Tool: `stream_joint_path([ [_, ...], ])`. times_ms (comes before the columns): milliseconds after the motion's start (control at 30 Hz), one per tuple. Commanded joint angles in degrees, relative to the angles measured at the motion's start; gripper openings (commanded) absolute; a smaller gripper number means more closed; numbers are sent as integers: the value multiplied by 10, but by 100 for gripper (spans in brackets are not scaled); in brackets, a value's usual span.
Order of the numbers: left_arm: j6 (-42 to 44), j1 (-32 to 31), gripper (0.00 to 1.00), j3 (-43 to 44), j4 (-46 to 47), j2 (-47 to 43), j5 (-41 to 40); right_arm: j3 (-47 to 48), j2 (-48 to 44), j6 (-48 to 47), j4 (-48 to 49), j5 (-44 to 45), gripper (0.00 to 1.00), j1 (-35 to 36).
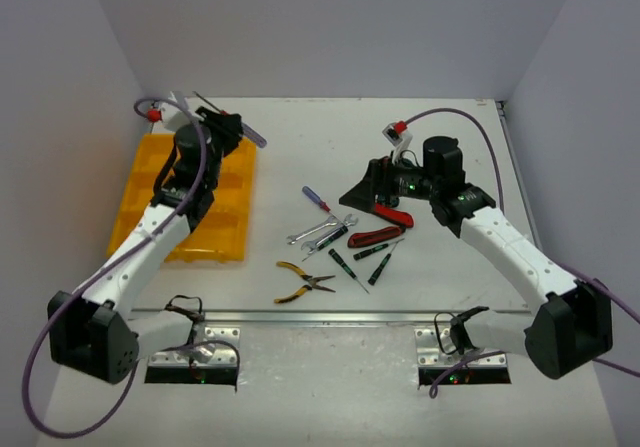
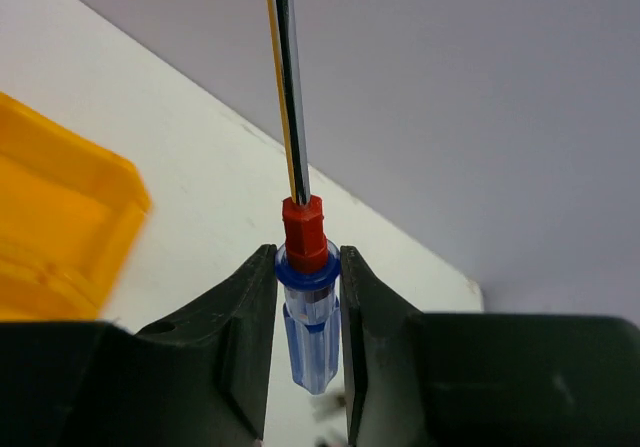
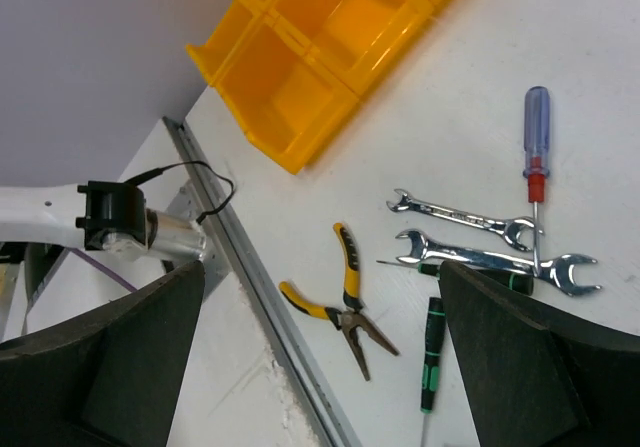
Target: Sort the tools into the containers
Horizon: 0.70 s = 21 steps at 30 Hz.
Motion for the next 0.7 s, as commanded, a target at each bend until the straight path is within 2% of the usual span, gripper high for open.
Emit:
stream_joint_path([
  [0,-13,120,0,137,-134,123,-180,-26,-56,-34,-9,32,99,-13],
  [33,-13,151,0,172,-157,177,-202,-32,-72,-42,-26,44,99,-14],
  [133,1,184,0,284,-202,266,-250,-52,-104,-40,-43,61,99,-14],
  [233,29,237,0,450,-281,415,-305,-86,-137,-41,-51,49,99,-14],
  [333,66,259,0,514,-307,473,-329,-100,-148,-66,-77,58,99,-15],
  [467,110,277,0,489,-251,492,-333,-108,-154,-78,-89,84,99,-16],
  [667,130,298,0,427,-196,496,-286,-90,-124,-64,-74,12,99,-16],
])
